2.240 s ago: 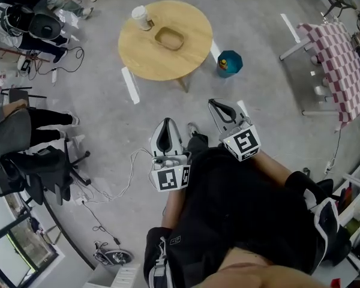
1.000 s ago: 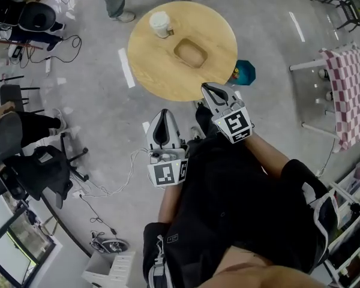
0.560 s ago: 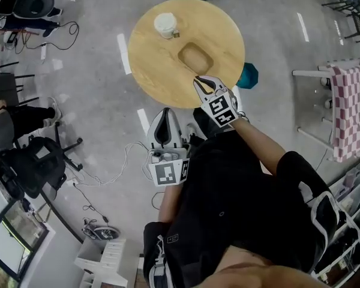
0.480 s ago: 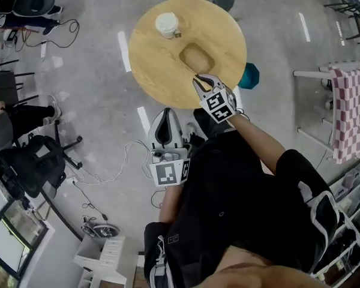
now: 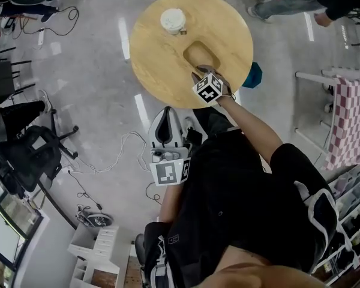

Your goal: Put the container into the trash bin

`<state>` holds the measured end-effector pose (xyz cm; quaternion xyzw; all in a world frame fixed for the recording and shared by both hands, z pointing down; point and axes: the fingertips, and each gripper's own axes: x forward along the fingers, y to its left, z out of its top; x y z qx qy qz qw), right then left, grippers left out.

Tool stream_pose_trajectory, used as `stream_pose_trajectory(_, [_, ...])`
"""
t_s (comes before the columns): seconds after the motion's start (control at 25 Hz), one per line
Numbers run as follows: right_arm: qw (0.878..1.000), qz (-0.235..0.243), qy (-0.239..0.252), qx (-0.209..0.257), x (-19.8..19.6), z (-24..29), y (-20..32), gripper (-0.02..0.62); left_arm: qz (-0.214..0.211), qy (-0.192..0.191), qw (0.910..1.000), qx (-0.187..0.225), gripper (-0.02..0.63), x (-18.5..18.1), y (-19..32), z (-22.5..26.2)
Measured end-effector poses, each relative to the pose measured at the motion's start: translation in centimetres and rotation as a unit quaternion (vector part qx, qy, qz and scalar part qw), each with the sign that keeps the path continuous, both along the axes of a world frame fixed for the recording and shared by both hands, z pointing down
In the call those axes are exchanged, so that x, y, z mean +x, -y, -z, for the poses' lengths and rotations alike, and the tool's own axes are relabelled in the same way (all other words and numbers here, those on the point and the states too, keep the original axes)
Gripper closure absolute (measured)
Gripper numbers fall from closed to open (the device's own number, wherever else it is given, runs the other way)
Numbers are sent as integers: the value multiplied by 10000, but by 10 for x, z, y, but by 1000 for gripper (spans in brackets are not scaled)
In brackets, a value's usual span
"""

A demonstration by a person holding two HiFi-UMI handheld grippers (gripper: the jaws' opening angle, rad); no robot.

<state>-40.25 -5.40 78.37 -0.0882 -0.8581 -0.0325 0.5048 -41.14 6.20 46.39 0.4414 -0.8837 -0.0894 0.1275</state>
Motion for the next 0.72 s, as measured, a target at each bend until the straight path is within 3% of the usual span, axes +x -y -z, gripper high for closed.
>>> stream_pose_trajectory(0.24, [9990, 35, -409, 157, -2, -29, 5, 497, 148, -53, 9999, -49, 597, -9, -7, -4])
stream_pose_trajectory(0.72, [9987, -19, -422, 295, 24, -20, -9, 554, -6, 80, 9999, 69, 597, 16, -37, 7])
